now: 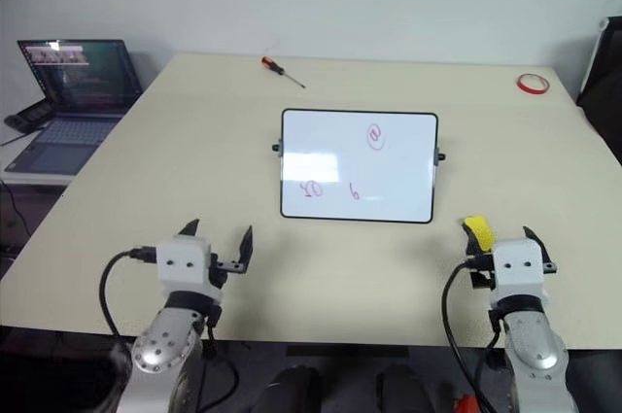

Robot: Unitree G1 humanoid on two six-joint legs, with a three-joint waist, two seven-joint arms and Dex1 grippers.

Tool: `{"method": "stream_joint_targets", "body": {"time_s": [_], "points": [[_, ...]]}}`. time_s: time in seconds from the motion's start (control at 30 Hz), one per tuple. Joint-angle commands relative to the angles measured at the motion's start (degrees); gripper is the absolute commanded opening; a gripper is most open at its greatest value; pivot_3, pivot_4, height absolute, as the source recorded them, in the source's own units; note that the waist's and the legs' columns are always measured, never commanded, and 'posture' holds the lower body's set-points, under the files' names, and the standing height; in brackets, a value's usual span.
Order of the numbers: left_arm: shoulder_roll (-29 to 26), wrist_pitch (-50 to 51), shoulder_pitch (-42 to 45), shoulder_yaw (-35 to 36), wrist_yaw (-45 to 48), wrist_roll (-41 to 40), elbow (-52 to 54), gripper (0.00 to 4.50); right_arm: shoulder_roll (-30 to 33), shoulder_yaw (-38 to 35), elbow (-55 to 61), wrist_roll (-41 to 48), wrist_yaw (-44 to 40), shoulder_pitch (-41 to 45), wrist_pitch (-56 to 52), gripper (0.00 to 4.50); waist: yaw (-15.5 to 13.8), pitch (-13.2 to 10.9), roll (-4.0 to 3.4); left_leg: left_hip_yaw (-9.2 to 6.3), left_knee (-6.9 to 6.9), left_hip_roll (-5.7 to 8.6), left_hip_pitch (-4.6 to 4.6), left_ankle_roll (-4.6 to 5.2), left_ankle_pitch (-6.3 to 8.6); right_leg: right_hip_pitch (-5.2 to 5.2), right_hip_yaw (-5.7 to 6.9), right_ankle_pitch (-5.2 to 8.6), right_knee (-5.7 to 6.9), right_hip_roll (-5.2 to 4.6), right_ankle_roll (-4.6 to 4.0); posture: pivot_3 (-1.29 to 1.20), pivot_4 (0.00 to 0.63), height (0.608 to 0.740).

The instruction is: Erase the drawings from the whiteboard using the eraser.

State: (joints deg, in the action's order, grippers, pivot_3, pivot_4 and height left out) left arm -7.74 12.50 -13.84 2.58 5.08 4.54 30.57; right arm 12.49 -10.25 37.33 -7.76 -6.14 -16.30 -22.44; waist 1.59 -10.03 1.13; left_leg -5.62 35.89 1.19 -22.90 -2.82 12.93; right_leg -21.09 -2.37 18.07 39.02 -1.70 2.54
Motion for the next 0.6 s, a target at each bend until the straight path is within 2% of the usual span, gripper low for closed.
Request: {"method": "stream_joint_targets", "body": {"time_s": [0.03, 0.43, 0.6], "points": [[0.0, -0.37, 0.43, -0.46, 0.01, -0.18, 3.22, 4.5, 0.01, -0.09, 3.9, 0.15, -0.07, 1.22, -1.57, 4.46, 0.0, 0.0, 0.0, 0.01, 0.0, -0.01, 0.0, 0.0, 0.0, 0.0, 0.0, 0.02, 0.0, 0.0, 0.04, 0.0, 0.15, 0.74], [0.37, 2.77, 3.77, -2.26, -0.44, 1.31, 4.14, 4.5, -1.18, -0.98, 4.1, 0.39, 0.68, 0.0, -2.37, 4.46, -0.03, 0.0, 0.01, 0.01, 0.0, 0.02, -0.01, 0.0, 0.0, 0.0, 0.02, 0.01, -0.01, 0.02, 0.02, 0.0, 0.15, 0.74], [-1.01, 2.12, 6.78, -0.32, 0.4, 0.21, 1.77, 4.5, -2.93, 1.29, 3.04, -0.89, 2.29, 0.43, -1.21, 4.46, 0.04, 0.01, 0.0, 0.03, 0.0, 0.01, -0.01, 0.0, 0.0, -0.01, 0.0, 0.0, 0.0, 0.02, 0.01, 0.0, 0.15, 0.74]]}}
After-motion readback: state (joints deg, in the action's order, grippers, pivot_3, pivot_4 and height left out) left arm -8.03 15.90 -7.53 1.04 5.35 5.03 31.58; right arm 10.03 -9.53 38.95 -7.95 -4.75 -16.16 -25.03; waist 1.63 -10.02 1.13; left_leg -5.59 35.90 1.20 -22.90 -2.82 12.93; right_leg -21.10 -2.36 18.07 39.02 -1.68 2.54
